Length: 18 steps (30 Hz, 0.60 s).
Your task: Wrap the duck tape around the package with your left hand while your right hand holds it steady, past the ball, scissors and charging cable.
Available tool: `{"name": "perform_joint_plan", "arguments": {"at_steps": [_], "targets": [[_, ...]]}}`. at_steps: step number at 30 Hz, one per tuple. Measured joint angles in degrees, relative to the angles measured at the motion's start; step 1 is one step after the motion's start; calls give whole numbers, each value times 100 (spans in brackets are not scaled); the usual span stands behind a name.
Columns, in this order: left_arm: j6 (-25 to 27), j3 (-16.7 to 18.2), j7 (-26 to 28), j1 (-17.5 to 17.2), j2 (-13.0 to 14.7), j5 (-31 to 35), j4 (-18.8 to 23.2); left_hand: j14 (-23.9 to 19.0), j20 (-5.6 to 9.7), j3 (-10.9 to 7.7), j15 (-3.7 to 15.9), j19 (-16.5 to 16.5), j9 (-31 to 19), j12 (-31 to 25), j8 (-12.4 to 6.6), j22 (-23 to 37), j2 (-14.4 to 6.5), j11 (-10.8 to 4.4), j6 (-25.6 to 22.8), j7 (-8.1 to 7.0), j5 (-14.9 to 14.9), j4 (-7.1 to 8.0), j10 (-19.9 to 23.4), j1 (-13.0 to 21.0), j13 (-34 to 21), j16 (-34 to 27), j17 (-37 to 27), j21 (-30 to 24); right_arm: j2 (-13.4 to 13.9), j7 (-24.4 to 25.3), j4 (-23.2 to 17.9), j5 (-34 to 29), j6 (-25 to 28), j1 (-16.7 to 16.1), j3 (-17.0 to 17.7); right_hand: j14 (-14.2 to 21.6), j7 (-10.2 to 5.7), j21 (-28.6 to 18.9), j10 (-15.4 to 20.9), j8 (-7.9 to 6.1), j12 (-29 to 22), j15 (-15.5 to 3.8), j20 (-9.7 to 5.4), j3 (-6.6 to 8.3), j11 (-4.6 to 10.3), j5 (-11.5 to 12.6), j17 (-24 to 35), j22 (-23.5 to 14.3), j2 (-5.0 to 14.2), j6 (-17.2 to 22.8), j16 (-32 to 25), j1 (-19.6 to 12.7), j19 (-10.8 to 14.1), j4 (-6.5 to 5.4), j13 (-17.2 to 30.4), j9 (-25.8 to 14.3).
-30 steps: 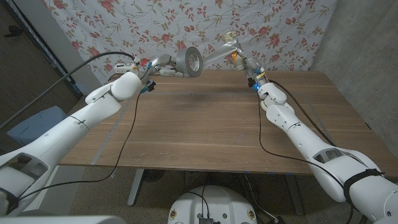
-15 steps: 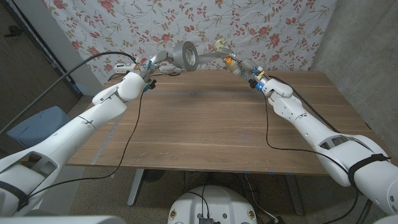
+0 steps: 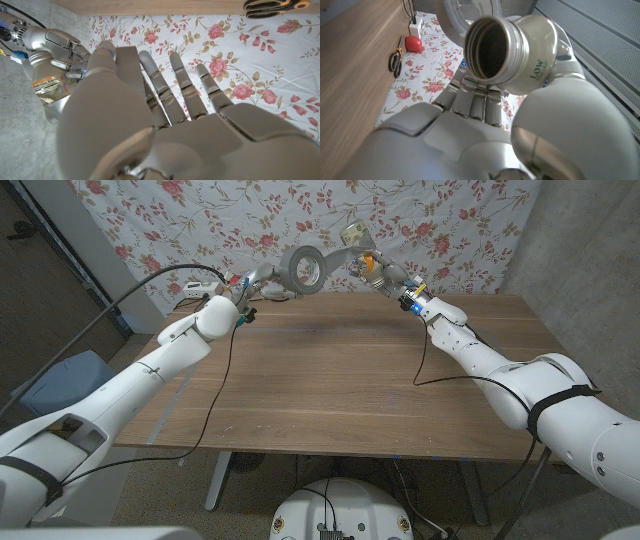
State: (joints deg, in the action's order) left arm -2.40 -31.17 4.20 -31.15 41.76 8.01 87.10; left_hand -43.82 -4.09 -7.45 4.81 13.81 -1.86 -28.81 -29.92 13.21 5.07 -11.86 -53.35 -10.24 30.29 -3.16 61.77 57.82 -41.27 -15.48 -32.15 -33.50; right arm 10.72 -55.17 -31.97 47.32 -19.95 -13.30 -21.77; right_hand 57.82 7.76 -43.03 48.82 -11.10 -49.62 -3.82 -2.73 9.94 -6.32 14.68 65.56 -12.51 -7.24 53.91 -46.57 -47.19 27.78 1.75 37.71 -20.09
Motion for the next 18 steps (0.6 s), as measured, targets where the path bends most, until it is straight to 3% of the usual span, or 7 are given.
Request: {"name": "perform_joint_plan", "arguments": {"at_steps": [1,3,10,11,14,15,18], "targets": [[0,-19,0,40,-18,0,-49,0,0,0,0,0,0,-4,0,0,0,0,0,0,-4,0,0,0,-5,0,-10,0,0,-71,0,-43,0,0,0,0,-14,0,-21,0,0,0,9,20,21,18,2,0,0,-15,30,0,-29,-20,0,-3],[-63,-40,-134,75,-41,-75,-97,0,0,0,0,0,0,-17,0,0,0,0,1,-1,-21,0,0,0,-21,0,-13,-12,-89,-225,509,-180,12,286,-59,0,-19,0,-52,0,20,0,9,20,51,18,12,19,0,-21,50,0,-29,-54,0,-5],[-91,-135,-169,230,-164,-96,-310,53,0,32,-10,0,0,24,-3,0,-25,1,7,-6,-43,15,-1,23,14,46,-38,-22,-89,-492,509,-802,236,286,-59,-1,-20,-22,-52,7,51,1,-22,19,51,40,32,27,0,-22,75,0,-60,-68,-4,-27],[-213,-140,-111,239,-171,-85,-320,53,0,39,-10,0,-1,29,-3,0,-36,12,6,-8,-44,8,-13,34,22,46,-39,-22,-89,-494,910,-838,255,705,-458,-1,-20,-22,-52,9,65,1,3,8,51,40,32,27,0,-23,100,0,-83,-80,-4,-34],[-213,-162,-111,278,-206,-85,-368,53,0,57,-10,0,0,30,-3,0,-36,22,-16,-29,-54,23,-23,35,50,68,-39,-66,-89,-497,910,-1122,400,705,-458,-2,-30,-22,-52,18,71,0,6,4,51,81,33,27,0,-33,118,0,-87,-83,-31,-54],[-271,-168,13,288,-218,-17,-383,53,0,70,-10,0,0,30,-4,0,-36,22,-28,-41,-54,23,-22,35,50,68,-39,-66,-71,-495,1027,-1207,453,946,-768,-2,-30,-22,-52,19,71,0,6,4,51,81,33,27,0,-33,121,0,-87,-83,-31,-54],[-305,-181,94,316,-253,19,-428,53,0,88,-10,0,-1,30,-4,-1,-37,22,-50,-63,-54,26,-22,35,67,68,-39,-66,-65,-446,1073,-1450,605,1073,-947,-23,-31,-22,-52,26,71,-20,6,4,52,102,33,53,0,-34,139,0,-87,-83,-32,-54]]}}
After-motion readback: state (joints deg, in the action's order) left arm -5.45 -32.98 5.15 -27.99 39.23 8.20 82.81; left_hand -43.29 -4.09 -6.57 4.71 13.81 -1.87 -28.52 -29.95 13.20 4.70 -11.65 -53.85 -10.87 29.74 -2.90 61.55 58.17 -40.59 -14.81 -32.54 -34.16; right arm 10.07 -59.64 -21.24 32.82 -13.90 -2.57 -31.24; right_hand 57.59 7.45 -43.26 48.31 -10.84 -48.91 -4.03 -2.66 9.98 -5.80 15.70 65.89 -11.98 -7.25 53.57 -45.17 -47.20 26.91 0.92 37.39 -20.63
